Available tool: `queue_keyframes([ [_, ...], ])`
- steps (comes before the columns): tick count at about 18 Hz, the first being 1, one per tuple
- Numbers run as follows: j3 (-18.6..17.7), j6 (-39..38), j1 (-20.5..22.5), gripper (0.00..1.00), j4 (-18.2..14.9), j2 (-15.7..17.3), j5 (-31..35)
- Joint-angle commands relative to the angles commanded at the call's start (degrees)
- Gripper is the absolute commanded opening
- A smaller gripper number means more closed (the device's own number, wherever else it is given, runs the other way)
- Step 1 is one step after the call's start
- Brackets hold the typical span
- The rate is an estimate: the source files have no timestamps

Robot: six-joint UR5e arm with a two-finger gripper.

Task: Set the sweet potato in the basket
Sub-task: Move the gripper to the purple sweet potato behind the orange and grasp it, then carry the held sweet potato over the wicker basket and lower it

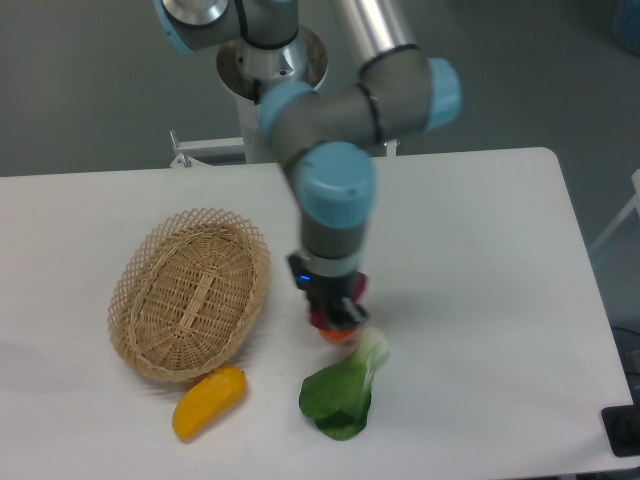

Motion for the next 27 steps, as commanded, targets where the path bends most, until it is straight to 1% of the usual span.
queue_keyframes([
  [2,-2.02,-0.09,-1.85,0.32,1.05,0.53,-0.18],
  [3,-3.34,0.00,-2.64,0.32,2.10,0.88,-0.18],
  [5,-5.89,-0.26,-4.66,0.32,5.08,0.97,-0.09],
  [6,-6.51,-0.35,-5.54,0.32,7.10,1.06,-0.09],
  [7,-7.04,-0.96,-6.42,0.32,8.43,0.97,-0.09],
  [8,-7.22,-1.92,-7.38,0.32,8.96,0.97,-0.09],
  [11,-7.39,-4.38,-9.32,0.32,9.14,-0.16,0.09],
  [15,-8.01,-10.62,-11.96,0.32,9.06,-2.18,0.09],
  [20,-9.33,-14.23,-13.02,0.32,8.97,-4.47,0.09],
  [23,-9.15,-17.22,-13.37,0.33,9.14,-5.61,-0.18],
  [25,-9.07,-17.75,-13.54,0.34,9.14,-6.06,-0.18],
  [26,-9.06,-17.93,-13.81,0.35,9.14,-6.23,-0.18],
  [27,-9.06,-18.10,-13.81,0.39,9.14,-6.32,-0.18],
])
